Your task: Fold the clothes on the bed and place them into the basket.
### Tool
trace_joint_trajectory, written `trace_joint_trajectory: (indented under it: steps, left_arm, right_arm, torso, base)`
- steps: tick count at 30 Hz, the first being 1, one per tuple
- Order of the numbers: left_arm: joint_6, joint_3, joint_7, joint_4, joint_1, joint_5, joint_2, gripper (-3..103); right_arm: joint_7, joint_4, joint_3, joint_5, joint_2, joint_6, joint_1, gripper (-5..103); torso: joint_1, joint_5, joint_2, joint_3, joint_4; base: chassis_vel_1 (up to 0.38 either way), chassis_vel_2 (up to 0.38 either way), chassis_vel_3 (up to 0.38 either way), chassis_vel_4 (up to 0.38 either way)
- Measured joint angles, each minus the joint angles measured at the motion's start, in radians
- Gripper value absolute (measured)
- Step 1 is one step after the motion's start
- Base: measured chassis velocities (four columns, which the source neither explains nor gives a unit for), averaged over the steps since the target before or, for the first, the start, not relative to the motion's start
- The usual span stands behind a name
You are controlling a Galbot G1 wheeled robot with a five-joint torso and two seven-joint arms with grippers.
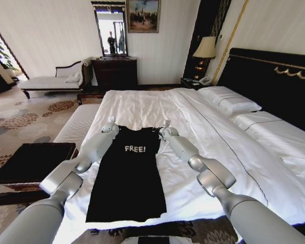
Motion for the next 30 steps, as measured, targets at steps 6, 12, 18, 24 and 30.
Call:
trace_joint_trajectory:
  steps: [6,12,18,24,30]
  left_arm:
    - [0.027,-0.006,-0.003,-0.042,0.022,-0.002,0.027,26]
    - [0.037,-0.01,-0.033,-0.139,0.057,-0.043,0.077,48]
    - [0.029,-0.036,-0.065,-0.323,0.127,-0.115,0.148,70]
    - [-0.024,-0.121,-0.065,-0.576,0.274,-0.148,0.25,92]
    - [-0.086,-0.252,-0.051,-0.82,0.519,-0.128,0.365,100]
  right_arm:
    - [0.005,0.045,-0.01,0.001,-0.02,-0.007,-0.022,25]
    - [0.02,0.136,-0.036,0.009,-0.057,-0.021,-0.049,41]
    - [0.057,0.308,-0.052,0.065,-0.134,-0.045,-0.095,63]
    - [0.088,0.57,-0.029,0.1,-0.291,-0.054,-0.218,85]
    - [0.116,0.83,0.106,0.124,-0.463,-0.073,-0.418,100]
  torso:
    - [0.0,0.0,0.0,0.0,-0.0004]
    - [0.0,0.0001,0.0,0.0,0.0001]
    - [0.0,0.0,0.0,0.0,-0.0006]
    - [0.0,0.0,0.0,0.0,-0.0001]
    - [0.0,0.0002,0.0,0.0,-0.0007]
  base:
    - [0.0,0.0,0.0,0.0]
    - [0.0,0.0,0.0,0.0]
    - [0.0,0.0,0.0,0.0]
    - [0.0,0.0,0.0,0.0]
    - [0.0,0.0,0.0,0.0]
